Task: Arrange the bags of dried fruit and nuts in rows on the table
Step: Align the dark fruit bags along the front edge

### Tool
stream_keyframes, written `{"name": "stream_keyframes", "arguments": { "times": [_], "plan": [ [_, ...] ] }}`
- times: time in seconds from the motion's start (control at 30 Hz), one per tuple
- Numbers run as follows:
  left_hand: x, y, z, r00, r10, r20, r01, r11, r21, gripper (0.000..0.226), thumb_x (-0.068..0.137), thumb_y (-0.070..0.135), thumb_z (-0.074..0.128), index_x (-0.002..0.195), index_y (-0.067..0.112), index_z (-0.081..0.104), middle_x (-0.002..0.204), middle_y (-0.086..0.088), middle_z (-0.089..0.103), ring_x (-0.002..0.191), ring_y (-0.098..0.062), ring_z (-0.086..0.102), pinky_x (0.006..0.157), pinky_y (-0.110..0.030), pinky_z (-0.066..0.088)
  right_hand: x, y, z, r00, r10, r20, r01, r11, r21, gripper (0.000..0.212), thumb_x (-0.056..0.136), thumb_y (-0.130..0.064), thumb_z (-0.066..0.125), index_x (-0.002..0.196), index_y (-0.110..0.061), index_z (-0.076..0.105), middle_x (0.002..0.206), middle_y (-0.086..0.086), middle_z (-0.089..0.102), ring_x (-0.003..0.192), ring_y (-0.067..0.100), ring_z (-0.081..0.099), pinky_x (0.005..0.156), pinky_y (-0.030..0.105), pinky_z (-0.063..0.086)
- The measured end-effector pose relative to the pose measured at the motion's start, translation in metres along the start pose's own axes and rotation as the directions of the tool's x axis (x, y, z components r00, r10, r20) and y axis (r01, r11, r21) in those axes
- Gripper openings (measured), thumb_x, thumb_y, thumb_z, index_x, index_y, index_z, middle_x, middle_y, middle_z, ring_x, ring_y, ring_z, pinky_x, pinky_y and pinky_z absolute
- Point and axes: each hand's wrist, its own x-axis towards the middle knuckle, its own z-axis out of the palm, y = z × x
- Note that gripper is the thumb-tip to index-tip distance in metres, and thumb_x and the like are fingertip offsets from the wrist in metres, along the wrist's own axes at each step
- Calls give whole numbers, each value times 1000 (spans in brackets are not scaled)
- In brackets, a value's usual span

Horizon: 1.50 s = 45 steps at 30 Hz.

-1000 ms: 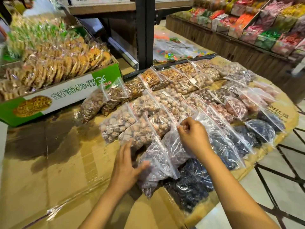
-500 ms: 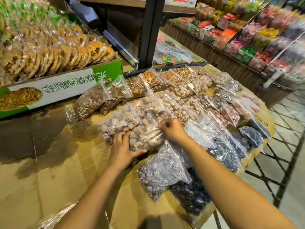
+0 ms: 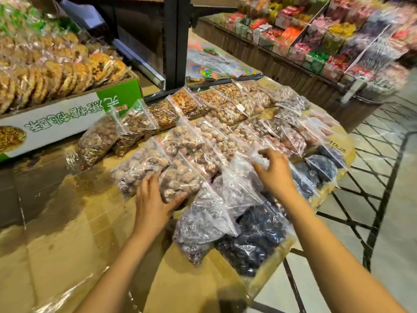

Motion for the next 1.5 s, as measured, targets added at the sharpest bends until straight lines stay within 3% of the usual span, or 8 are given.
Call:
{"name": "stream_keyframes", "arguments": {
  "times": [0.23, 0.47, 0.6, 0.8, 0.9, 1.07, 1.27, 1.5],
  "plan": [
    [-52, 106, 40, 982, 187, 19, -188, 981, 42, 105, 57, 98, 29, 145, 42, 16, 155, 10, 13, 140, -1, 1, 114, -32, 8, 24, 44, 6, 932, -140, 333, 124, 990, 67, 10, 89, -15, 60, 79, -13, 60, 59, -1, 51, 56, 16, 46, 60, 27, 33],
    [-24, 144, 118, 999, -10, 47, -12, 898, 441, 135, 50, 101, 26, 154, 18, 0, 162, -11, 7, 148, -30, 12, 118, -46, 14, 40, 77, -4, 863, -307, 402, 217, 943, 253, 7, 88, -10, 61, 82, -9, 62, 62, 1, 50, 60, 15, 45, 49, 17, 32],
    [-20, 141, 117, 999, -42, 26, 26, 901, 434, 126, 52, 98, 40, 152, 24, 19, 149, -8, 37, 136, -29, 36, 110, -44, 30, 42, 78, -6, 847, -327, 419, 247, 940, 233, 13, 91, -13, 56, 90, -2, 64, 74, 11, 57, 67, 21, 49, 49, 29, 26],
    [-16, 134, 115, 996, -57, 66, 24, 903, 428, 125, 49, 100, 45, 151, 33, 17, 146, -3, 39, 134, -26, 39, 106, -47, 34, 44, 93, -27, 816, -421, 396, 300, 894, 332, 13, 89, -10, 56, 99, -4, 63, 87, 10, 66, 75, 24, 60, 67, 36, 51],
    [-21, 133, 117, 998, 1, 67, -30, 900, 434, 125, 52, 100, 41, 152, 28, 17, 152, -11, 31, 139, -32, 31, 112, -53, 28, 54, 118, -40, 894, -362, 265, 284, 913, 292, 26, 87, -14, 62, 111, -4, 61, 102, 7, 63, 93, 18, 56, 80, 25, 42],
    [-16, 171, 134, 997, 76, 9, -74, 930, 361, 117, 61, 95, 36, 153, 33, -3, 161, -1, -16, 145, -16, -16, 114, -44, -6, 83, 157, -52, 954, -99, 284, 75, 993, 95, 45, 90, -27, 62, 126, -3, 51, 122, 13, 57, 115, 29, 51, 95, 37, 44],
    [11, 199, 181, 994, -5, 109, -51, 862, 504, 119, 62, 99, 17, 150, 28, -22, 156, -6, -28, 147, -25, -18, 117, -44, -10, 114, 146, -38, 885, -99, 455, 84, 995, 53, 34, 92, -21, 58, 119, -1, 51, 86, -1, 55, 70, 12, 53, 51, 13, 37],
    [24, 194, 191, 994, -101, 35, 65, 835, 546, 129, 53, 104, 20, 154, 27, -4, 160, 3, -8, 149, -21, 3, 116, -39, -1, 148, 159, -28, 800, -263, 540, 277, 959, 57, 18, 89, -12, 62, 80, -18, 47, 73, -2, 51, 66, 12, 50, 53, 19, 38]
  ]
}}
